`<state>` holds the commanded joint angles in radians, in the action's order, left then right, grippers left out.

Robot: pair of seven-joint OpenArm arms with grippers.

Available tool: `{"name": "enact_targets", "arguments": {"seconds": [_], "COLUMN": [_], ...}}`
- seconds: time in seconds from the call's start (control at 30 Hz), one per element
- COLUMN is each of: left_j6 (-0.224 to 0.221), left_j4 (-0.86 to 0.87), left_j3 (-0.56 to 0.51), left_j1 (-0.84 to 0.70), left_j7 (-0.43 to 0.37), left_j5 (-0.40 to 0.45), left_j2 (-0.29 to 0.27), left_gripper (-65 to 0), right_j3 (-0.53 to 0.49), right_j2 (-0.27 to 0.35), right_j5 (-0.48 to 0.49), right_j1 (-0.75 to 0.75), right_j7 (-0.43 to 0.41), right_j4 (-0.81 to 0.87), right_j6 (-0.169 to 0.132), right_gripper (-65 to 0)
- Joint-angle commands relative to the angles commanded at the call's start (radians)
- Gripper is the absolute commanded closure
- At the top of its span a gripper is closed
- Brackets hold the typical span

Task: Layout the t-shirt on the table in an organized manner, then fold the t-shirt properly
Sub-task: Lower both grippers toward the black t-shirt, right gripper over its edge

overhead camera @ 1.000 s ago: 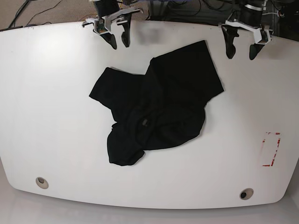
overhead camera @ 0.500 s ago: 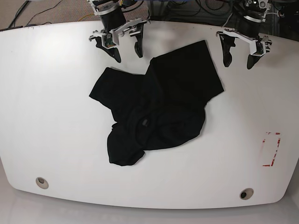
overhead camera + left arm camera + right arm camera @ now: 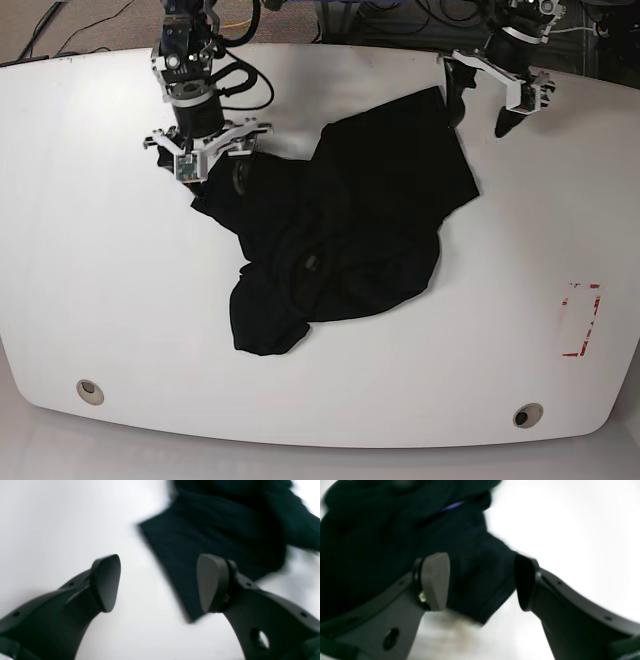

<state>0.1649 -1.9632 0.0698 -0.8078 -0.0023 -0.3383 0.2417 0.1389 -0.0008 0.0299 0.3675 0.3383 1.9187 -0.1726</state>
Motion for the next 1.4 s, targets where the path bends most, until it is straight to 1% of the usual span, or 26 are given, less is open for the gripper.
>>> {"name": "enact_targets", "arguments": {"seconds": [0.13,0.2,0.23,0.27,0.3,0.33,0.47,0.53,0.63,0.7,0.73,0.77,0.87,0.93,1.0,1.27,1.4], "left_j6": [0.0,0.0,0.002,0.002,0.002,0.008,0.031,0.034,0.034,0.034,0.034,0.032,0.031,0.031,0.032,0.032,0.034], "left_j4": [0.0,0.0,0.0,0.0,0.0,0.0,0.0,0.0,0.0,0.0,0.0,0.0,0.002,0.002,0.002,0.002,0.002], "left_j3": [-0.015,-0.021,-0.021,-0.021,-0.021,-0.021,-0.018,-0.017,-0.015,-0.015,-0.015,-0.014,0.006,0.021,0.04,0.12,0.16], "left_j1": [-0.003,-0.012,-0.015,-0.015,-0.015,-0.017,-0.017,-0.017,-0.015,-0.015,-0.014,-0.014,-0.012,-0.011,0.005,0.038,0.046], "left_j7": [0.0,0.0,0.0,0.0,0.0,0.0,0.0,0.0,0.0,0.0,0.0,0.0,0.0,0.0,0.0,0.0,0.0], "left_j5": [0.0,0.0,0.0,0.0,0.0,0.0,0.0,0.0,0.0,0.0,0.0,0.0,-0.002,-0.002,-0.005,-0.005,-0.005], "left_j2": [-0.002,-0.002,-0.002,-0.002,-0.002,-0.002,-0.002,-0.002,-0.002,-0.002,-0.002,-0.002,-0.002,-0.005,-0.005,-0.005,-0.005], "left_gripper": [-45.3,-45.3,-45.3,-45.3,-45.3,-45.3,-45.3,-45.3,-45.3,-45.3,-45.3,-45.3,-45.3,-45.3,-45.3,-45.3,-45.3], "right_j3": [0.025,0.038,0.051,0.064,0.071,0.084,0.12,0.121,0.117,0.08,0.066,0.046,-0.008,-0.052,-0.11,-0.262,-0.321], "right_j2": [0.005,0.006,0.006,0.006,0.006,0.003,0.002,0.002,-0.005,-0.028,-0.034,-0.035,-0.044,-0.054,-0.06,-0.057,-0.06], "right_j5": [0.0,0.0,0.0,0.0,0.0,0.0,0.0,0.0,0.0,0.0,0.0,0.0,0.0,0.0,-0.009,-0.015,-0.081], "right_j1": [-0.072,-0.1,-0.117,-0.137,-0.143,-0.158,-0.192,-0.193,-0.186,-0.167,-0.161,-0.153,-0.14,-0.126,-0.109,-0.089,-0.087], "right_j7": [0.054,0.068,0.072,0.075,0.075,0.077,0.077,0.077,0.08,0.104,0.112,0.124,0.149,0.158,0.158,0.161,0.16], "right_j4": [-0.04,-0.061,-0.083,-0.104,-0.114,-0.137,-0.204,-0.204,-0.158,-0.124,-0.114,-0.091,-0.044,-0.032,-0.021,-0.043,-0.06], "right_j6": [-0.002,-0.003,-0.015,-0.037,-0.043,-0.06,-0.083,-0.095,-0.124,-0.149,-0.157,-0.175,-0.212,-0.218,-0.216,-0.212,-0.21], "right_gripper": [-39.3,-39.3,-39.3,-39.0,-39.0,-38.8,-38.7,-38.7,-38.7,-39.0,-39.0,-39.0,-38.8,-38.8,-38.7,-38.7,-38.7]}}
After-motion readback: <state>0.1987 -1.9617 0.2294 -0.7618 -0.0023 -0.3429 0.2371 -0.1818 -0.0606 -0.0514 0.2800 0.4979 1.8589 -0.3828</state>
